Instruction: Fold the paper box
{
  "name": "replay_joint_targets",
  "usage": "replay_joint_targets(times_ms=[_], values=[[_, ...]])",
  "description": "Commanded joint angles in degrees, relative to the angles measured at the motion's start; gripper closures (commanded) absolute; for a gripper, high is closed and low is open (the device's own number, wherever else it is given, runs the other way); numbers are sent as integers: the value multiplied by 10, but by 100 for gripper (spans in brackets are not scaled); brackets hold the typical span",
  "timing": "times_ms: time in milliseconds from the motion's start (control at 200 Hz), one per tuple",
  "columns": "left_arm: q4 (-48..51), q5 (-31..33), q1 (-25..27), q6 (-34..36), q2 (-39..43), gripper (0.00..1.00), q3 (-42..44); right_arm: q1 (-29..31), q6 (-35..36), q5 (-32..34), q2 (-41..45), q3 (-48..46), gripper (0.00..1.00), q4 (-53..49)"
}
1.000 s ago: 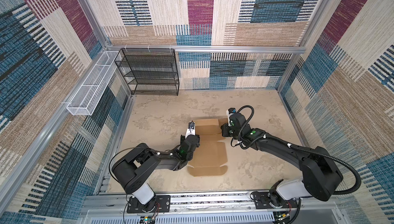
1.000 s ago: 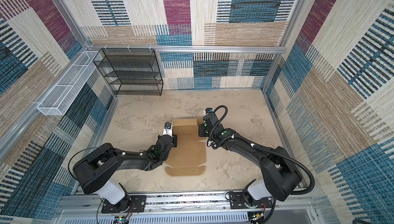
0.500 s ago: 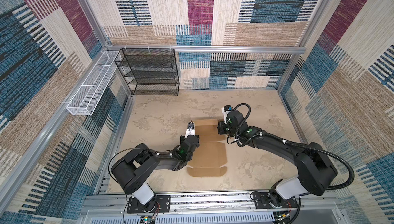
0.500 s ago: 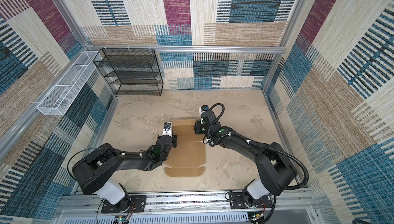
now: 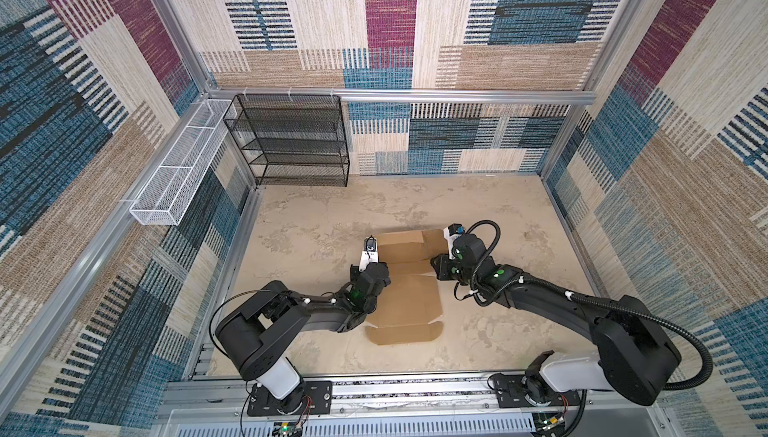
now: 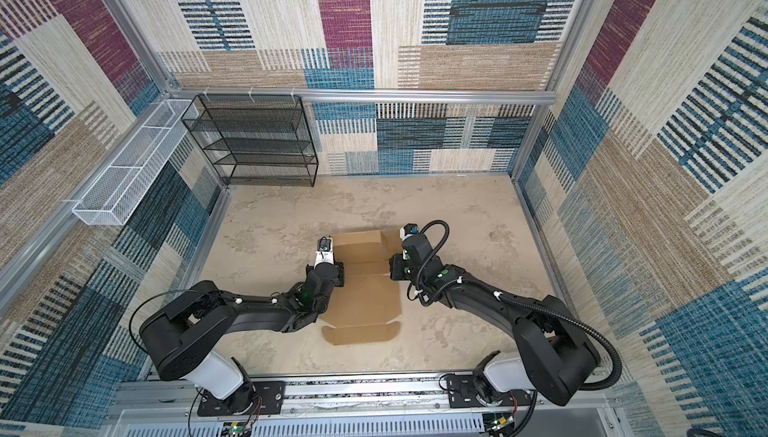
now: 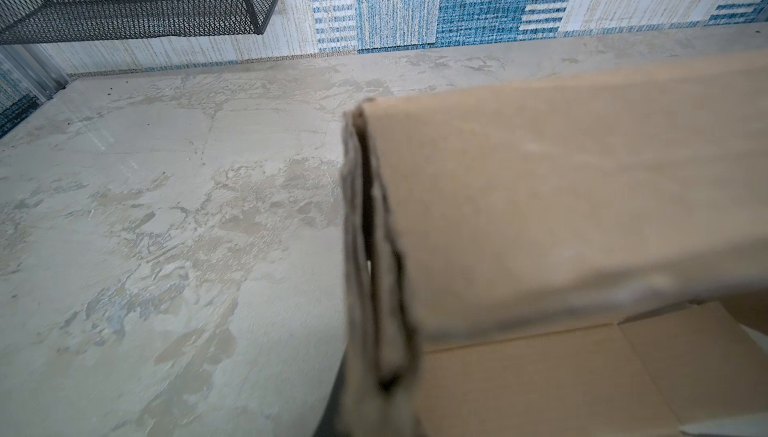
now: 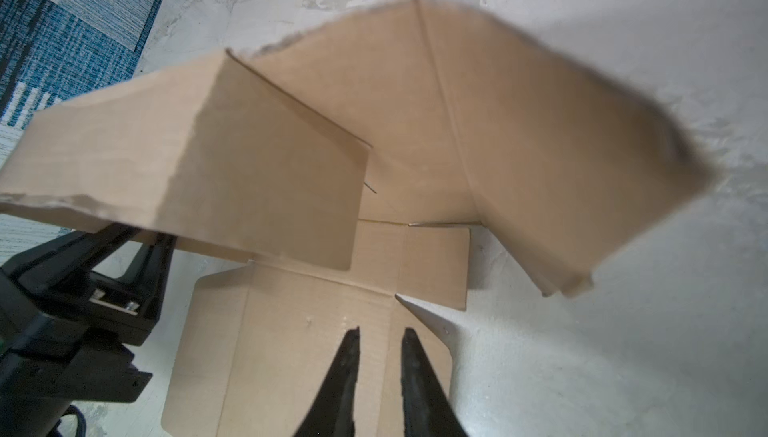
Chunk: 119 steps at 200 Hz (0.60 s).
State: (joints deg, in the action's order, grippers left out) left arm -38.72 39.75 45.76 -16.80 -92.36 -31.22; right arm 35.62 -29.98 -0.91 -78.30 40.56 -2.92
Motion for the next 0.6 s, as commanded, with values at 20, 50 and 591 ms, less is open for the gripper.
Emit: replay_joint_targets(times_ms=[20, 50, 591], values=[[22, 6, -1, -10, 2, 100, -3, 0, -13, -13, -6, -7, 72, 24], [23, 6, -1, -10, 2, 100, -5, 0, -14, -17, -10, -8, 69, 27], [27, -4, -1, -8, 4, 100, -7, -6, -46, -22, -70, -21, 40, 79]])
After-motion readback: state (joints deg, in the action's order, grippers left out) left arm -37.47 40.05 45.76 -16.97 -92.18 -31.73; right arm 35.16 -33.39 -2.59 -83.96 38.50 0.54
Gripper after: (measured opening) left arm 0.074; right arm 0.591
